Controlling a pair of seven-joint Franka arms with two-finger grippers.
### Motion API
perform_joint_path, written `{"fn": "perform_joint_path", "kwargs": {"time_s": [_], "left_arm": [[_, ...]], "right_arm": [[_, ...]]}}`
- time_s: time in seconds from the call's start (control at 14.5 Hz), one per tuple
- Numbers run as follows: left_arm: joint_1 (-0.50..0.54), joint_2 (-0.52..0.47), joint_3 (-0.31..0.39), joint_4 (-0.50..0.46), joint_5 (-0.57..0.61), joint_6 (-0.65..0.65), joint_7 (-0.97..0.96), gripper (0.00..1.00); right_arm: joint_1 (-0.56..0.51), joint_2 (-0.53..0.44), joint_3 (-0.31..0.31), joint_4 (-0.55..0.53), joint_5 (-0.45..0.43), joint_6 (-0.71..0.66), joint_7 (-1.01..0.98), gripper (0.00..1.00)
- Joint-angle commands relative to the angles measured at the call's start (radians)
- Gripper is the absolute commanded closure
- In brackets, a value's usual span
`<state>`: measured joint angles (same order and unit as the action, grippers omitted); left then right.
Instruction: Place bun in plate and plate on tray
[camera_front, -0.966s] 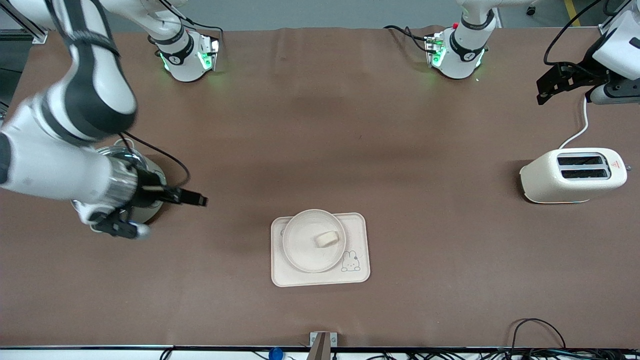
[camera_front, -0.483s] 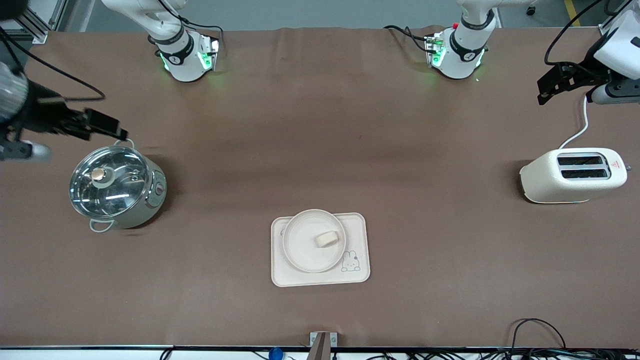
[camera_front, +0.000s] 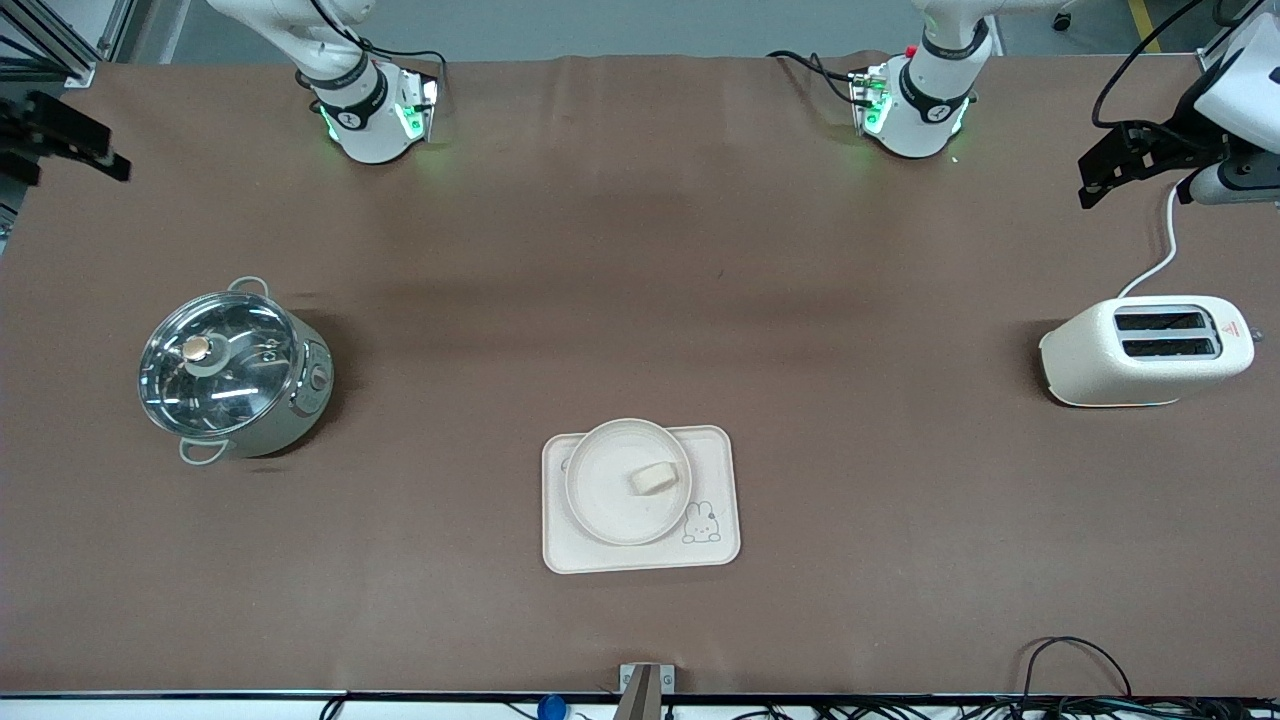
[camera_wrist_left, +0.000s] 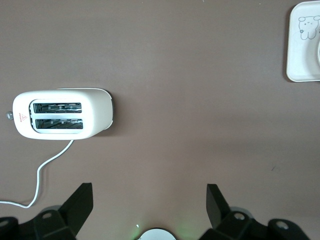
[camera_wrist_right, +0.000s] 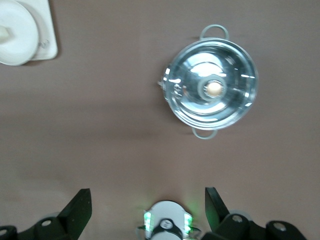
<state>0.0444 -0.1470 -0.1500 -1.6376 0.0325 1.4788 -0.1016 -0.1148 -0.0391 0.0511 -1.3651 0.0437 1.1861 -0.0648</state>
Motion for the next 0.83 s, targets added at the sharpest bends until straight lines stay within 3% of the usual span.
{"fn": "perform_joint_path", "kwargs": {"time_s": [0.0,0.07,0.14,0.21,0.28,0.34,0.76], "left_arm": [[0.008,0.006,-0.003,0.019,-0.003,-0.006,0.019,0.0],[0.008,0.006,-0.005,0.019,-0.003,-0.006,0.019,0.0],[0.008,0.006,-0.005,0.018,-0.005,-0.006,0.019,0.0],[0.008,0.006,-0.005,0.018,-0.005,-0.006,0.019,0.0],[0.008,0.006,-0.005,0.018,-0.005,-0.006,0.019,0.0],[0.008,0.007,-0.005,0.018,-0.005,-0.006,0.019,0.0],[0.009,0.007,-0.003,0.018,-0.01,-0.006,0.019,0.0]], "right_arm": [[-0.031,-0.061,0.015,-0.052,-0.062,-0.009,-0.082,0.0],[-0.04,-0.059,0.015,-0.052,-0.064,-0.013,-0.087,0.04],[-0.043,-0.054,0.016,-0.052,-0.064,-0.013,-0.089,0.21],[-0.043,-0.053,0.016,-0.052,-0.064,-0.013,-0.089,0.6],[-0.04,-0.053,0.018,-0.051,-0.062,-0.013,-0.09,0.87],[-0.037,-0.053,0.023,-0.046,-0.062,-0.011,-0.092,1.0],[-0.036,-0.05,0.024,-0.046,-0.058,-0.008,-0.092,1.0]]}}
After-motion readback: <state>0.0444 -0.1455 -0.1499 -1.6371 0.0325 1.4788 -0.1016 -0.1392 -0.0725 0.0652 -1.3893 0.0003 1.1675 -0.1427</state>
